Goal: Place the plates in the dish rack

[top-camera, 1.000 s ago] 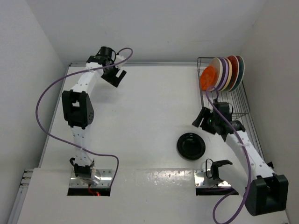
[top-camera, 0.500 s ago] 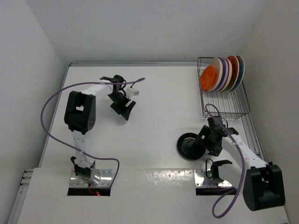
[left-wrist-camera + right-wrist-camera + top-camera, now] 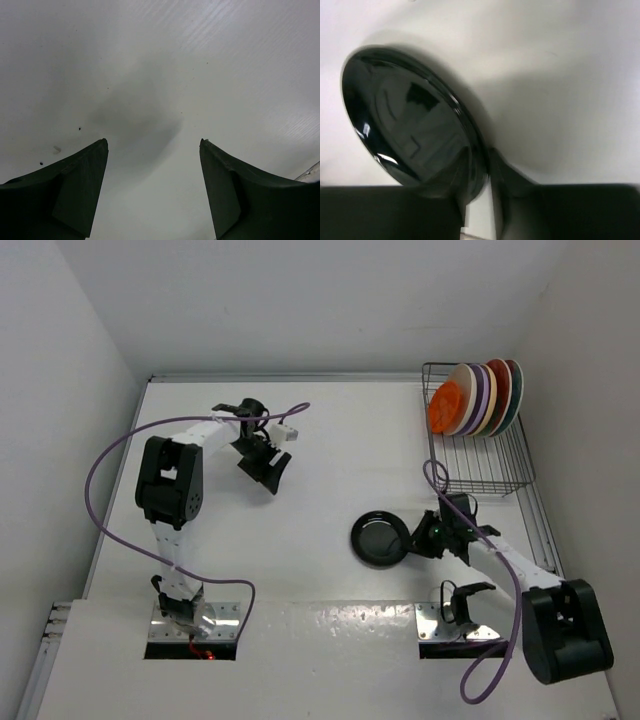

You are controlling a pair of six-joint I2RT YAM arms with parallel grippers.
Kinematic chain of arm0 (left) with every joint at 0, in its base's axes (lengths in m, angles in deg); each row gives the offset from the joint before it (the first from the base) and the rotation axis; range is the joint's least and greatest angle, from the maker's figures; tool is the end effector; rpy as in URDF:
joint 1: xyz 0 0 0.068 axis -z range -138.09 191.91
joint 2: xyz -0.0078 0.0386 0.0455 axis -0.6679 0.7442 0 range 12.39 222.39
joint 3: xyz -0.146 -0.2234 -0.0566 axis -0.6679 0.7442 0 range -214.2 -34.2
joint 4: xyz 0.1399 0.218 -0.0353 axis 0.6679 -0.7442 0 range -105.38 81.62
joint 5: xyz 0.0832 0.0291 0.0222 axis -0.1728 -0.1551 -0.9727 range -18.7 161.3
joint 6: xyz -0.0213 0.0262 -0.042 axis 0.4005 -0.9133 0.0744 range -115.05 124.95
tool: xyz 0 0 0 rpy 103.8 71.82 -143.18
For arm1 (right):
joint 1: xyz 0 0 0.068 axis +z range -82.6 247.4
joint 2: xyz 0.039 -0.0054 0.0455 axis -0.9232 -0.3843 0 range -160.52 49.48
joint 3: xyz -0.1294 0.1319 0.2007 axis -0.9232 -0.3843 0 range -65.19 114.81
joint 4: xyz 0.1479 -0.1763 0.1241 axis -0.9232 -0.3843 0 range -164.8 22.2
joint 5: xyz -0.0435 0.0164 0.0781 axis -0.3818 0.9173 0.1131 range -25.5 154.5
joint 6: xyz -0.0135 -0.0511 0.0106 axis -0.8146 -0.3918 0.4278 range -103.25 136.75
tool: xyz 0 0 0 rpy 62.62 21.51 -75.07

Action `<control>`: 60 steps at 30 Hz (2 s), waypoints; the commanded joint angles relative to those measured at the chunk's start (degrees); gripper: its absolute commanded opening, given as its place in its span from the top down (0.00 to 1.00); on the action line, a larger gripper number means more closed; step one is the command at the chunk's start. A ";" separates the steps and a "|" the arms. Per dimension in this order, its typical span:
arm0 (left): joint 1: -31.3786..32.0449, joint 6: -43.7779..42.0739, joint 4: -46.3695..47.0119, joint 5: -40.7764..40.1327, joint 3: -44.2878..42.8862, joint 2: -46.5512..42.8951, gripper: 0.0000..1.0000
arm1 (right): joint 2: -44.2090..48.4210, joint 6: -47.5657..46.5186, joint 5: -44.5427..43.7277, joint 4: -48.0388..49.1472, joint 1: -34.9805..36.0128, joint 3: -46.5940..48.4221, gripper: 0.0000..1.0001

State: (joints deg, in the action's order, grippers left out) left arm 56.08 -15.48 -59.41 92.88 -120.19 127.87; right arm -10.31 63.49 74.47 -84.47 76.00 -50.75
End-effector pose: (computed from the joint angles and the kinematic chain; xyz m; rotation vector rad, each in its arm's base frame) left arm 0.3789 -0.1090 0.1778 0.9088 2.7634 -0.5403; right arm 0.1505 0.0290 0.1132 0.8391 2.6094 0.5288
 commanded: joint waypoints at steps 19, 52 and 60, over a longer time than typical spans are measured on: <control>-3.62 0.21 0.40 -4.27 -0.75 -4.65 0.21 | -14.91 -23.62 -6.98 2.69 15.22 36.88 1.00; -9.34 0.74 0.93 -3.13 -0.22 -4.12 0.21 | -53.15 -49.03 -49.26 12.54 -3.94 79.78 1.00; -9.34 0.74 0.93 -3.13 -0.22 -4.12 0.21 | -56.31 -48.58 -49.17 11.31 -2.19 78.20 1.00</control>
State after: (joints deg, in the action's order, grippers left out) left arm 47.40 -15.28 -58.82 88.71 -120.19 126.23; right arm -66.32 14.57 26.85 -74.68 72.92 27.39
